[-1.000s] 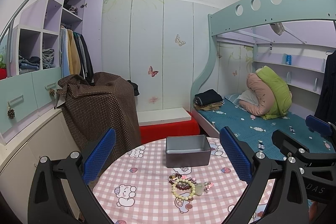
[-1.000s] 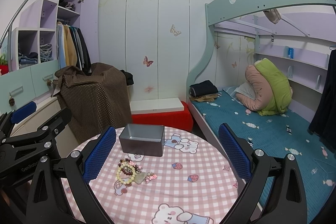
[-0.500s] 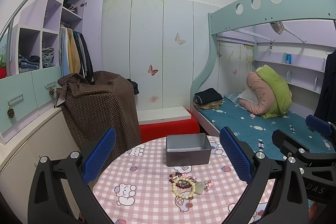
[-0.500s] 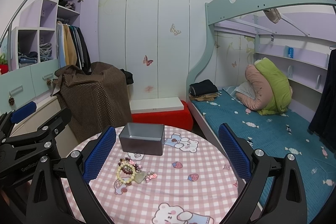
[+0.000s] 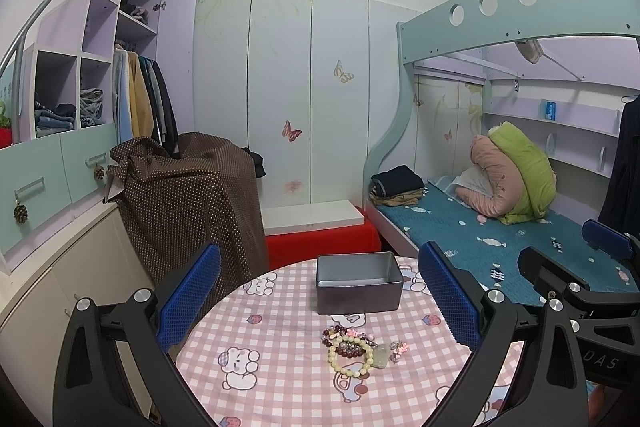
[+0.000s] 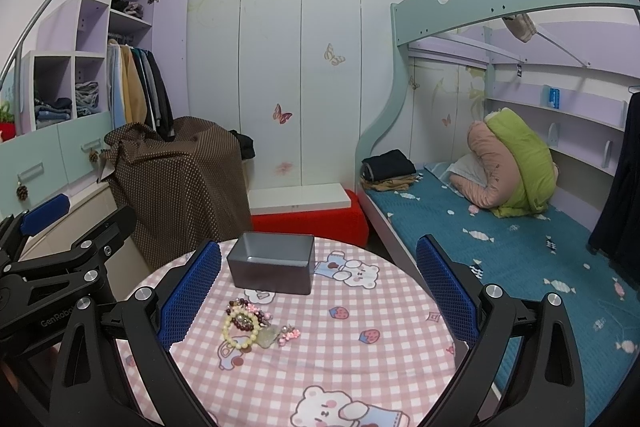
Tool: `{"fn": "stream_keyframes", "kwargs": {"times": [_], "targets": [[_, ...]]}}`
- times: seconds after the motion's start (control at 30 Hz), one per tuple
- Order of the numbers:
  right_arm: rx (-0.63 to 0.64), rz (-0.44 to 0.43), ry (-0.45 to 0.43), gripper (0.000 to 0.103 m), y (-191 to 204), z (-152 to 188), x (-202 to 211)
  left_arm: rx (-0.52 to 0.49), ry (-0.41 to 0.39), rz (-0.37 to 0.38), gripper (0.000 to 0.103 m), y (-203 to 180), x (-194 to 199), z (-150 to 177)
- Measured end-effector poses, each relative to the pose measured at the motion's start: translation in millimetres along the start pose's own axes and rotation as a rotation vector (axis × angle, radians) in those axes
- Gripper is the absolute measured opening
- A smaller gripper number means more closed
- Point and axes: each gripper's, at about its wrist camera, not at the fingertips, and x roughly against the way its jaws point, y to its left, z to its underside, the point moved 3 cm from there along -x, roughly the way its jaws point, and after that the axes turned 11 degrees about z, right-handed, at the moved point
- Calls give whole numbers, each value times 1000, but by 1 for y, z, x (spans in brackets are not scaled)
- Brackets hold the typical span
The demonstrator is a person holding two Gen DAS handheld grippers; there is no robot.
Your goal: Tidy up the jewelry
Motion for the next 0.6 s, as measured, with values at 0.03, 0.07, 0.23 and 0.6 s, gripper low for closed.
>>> {"fn": "stream_keyframes", "kwargs": {"times": [0.03, 0.07, 0.23, 0.6], "targets": [[0, 0, 0, 95, 0, 0, 1, 0, 1, 0, 96, 1, 0, 1], [0, 0, -1, 95, -1, 0, 2, 0, 1, -1, 96, 0, 0, 2], [1, 0, 0, 95, -1, 0, 1, -3, 9, -4, 96, 3, -3, 8], [12, 5, 24, 95, 9, 28, -23, -5, 60, -7, 96, 6, -18, 14]]}}
